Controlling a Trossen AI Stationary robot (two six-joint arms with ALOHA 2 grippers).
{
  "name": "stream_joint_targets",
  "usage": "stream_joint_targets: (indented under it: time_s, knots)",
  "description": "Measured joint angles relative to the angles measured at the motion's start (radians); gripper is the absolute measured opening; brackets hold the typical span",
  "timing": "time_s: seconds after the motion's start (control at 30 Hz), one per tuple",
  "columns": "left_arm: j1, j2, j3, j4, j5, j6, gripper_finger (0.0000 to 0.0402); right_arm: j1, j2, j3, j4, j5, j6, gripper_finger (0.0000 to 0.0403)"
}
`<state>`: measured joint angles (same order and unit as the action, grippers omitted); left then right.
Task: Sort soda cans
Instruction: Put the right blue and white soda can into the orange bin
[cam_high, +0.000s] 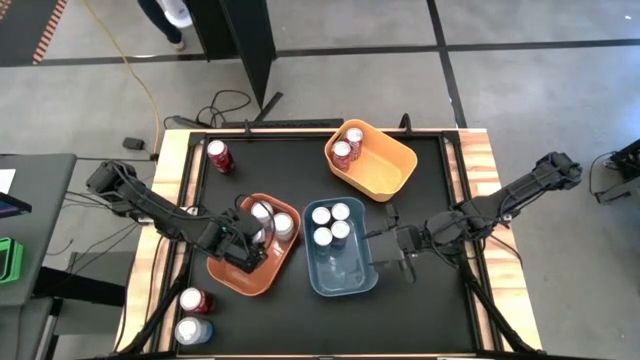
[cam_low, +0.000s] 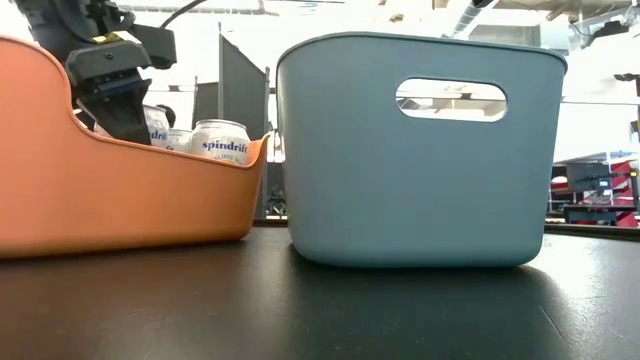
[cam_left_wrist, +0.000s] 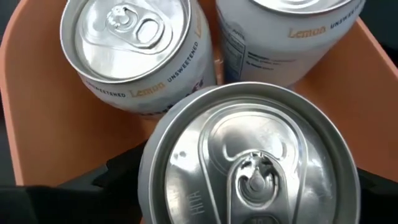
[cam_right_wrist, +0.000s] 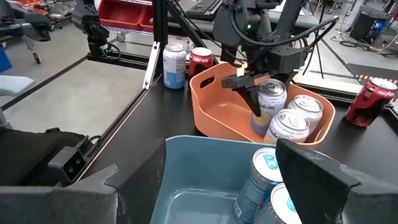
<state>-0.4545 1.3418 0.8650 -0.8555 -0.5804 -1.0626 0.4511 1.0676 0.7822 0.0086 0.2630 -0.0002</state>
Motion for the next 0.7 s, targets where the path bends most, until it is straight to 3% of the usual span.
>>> stream_joint_targets:
  time_s: [0.2, 0.5, 0.7]
  knots:
    - [0.0, 0.0, 0.0, -0.005, 0.033, 0.045, 0.0332, 0.0, 0.0, 0.0, 0.0, 0.0, 0.0, 0.0323]
    - [0.005, -0.001, 0.009, -0.079, 0.039, -0.022, 0.0374, 0.0, 0.0, 0.0, 0.0, 0.0, 0.001, 0.0323]
    - [0.005, -0.001, 0.074, -0.158, 0.031, -0.006, 0.0377, 0.0, 0.0, 0.0, 0.0, 0.0, 0.001, 0.0323]
